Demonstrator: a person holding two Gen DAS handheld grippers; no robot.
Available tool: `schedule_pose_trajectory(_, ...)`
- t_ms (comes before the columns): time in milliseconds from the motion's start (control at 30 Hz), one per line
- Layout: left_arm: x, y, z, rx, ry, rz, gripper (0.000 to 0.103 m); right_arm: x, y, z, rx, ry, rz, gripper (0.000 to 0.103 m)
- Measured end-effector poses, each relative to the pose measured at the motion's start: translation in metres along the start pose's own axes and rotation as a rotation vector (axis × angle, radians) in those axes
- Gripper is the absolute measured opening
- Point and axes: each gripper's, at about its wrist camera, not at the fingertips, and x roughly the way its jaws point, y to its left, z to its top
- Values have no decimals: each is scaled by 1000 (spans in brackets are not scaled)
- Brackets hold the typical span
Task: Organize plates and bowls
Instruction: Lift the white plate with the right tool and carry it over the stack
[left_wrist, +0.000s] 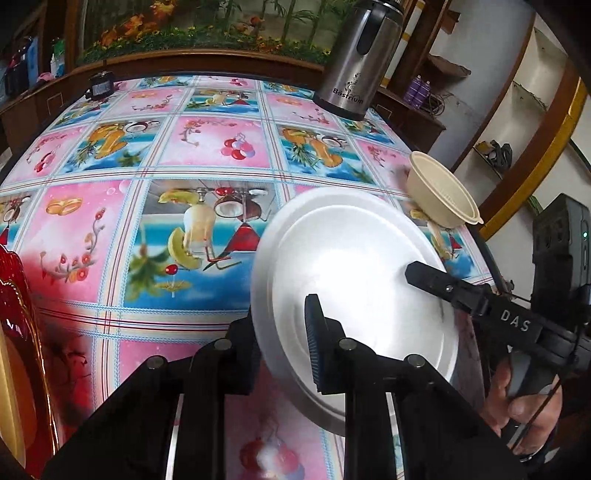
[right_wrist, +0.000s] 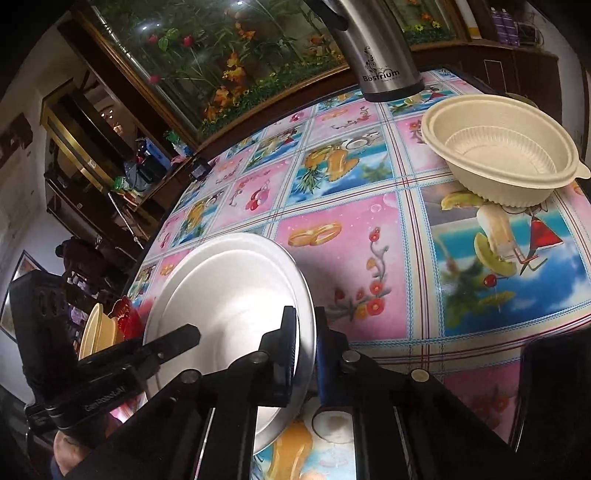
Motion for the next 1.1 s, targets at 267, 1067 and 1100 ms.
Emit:
schedule_pose_trajectory(267, 2, 1, -1, 3, -3, 3, 11, 2, 2, -1, -3, 18, 18, 14)
schedule_pose_trajectory(1067, -17, -13, -13, 92, -44, 129, 13, -18, 3, -7, -6, -2, 147, 7)
schedule_pose_trajectory(1100, -20, -12, -13, 93, -53, 138, 13, -18, 4, -7, -8, -4, 157, 7)
